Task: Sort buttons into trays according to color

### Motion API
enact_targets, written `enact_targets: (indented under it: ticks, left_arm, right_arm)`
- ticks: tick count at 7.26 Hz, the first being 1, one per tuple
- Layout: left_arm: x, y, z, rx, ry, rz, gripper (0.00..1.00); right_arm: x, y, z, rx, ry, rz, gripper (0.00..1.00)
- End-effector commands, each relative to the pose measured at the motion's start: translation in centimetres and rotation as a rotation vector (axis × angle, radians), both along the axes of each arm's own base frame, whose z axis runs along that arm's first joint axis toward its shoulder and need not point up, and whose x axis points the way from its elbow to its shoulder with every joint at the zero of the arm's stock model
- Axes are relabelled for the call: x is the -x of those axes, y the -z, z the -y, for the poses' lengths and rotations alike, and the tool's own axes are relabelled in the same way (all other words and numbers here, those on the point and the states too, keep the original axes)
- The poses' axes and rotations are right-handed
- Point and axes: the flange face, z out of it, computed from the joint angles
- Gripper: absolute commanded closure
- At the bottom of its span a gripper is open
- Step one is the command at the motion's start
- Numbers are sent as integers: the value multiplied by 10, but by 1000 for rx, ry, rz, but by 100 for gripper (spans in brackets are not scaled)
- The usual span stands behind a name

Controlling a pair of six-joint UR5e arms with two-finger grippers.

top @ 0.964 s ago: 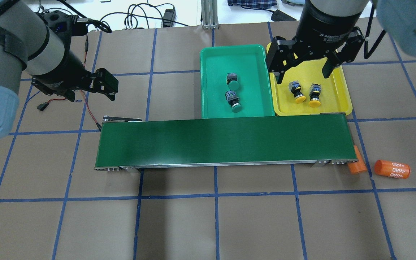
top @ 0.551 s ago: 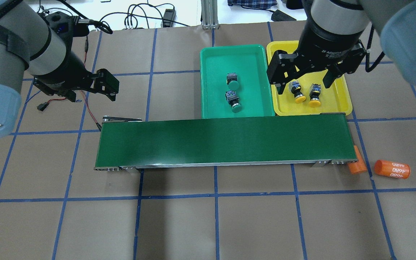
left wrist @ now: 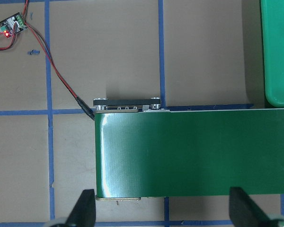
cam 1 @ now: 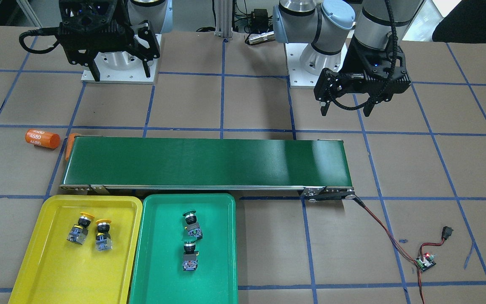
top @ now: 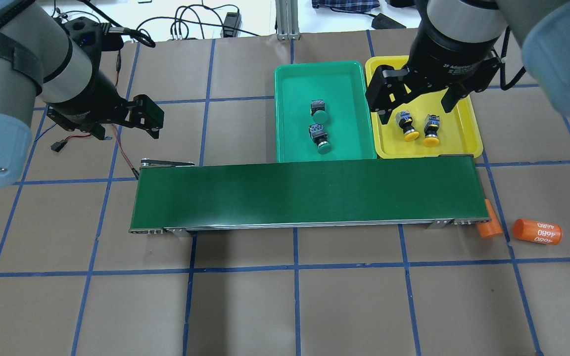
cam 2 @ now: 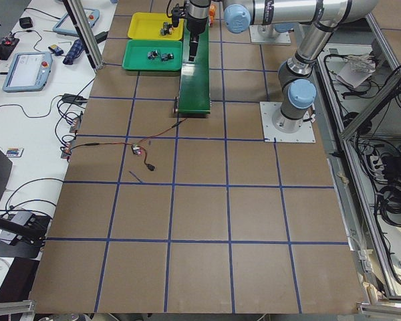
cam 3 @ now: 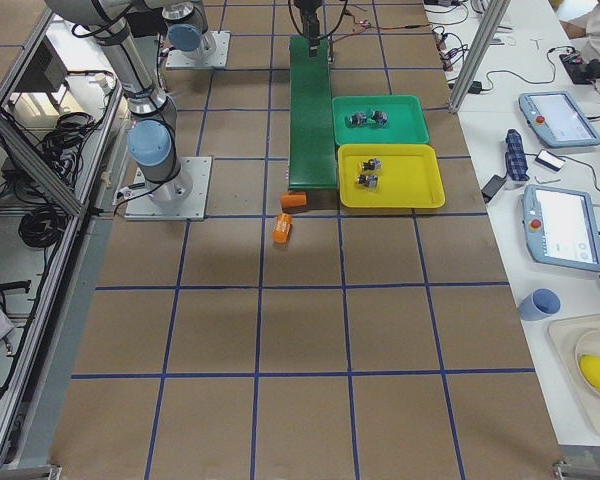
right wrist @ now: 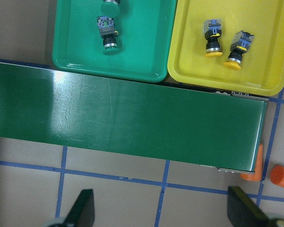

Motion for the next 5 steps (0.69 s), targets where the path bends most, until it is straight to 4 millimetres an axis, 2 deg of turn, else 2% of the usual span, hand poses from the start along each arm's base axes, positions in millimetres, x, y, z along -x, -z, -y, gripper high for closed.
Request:
enact_targets:
  ticks: [1,5]
  left_arm:
    - [-1,-2,-1,5,-1,1,0]
    - [-1,0,0,1,-2,2,0]
  right_arm:
    - [-2,-1,4,19,-3,7,0]
    - [-3,8,16,2,-6,-8,0]
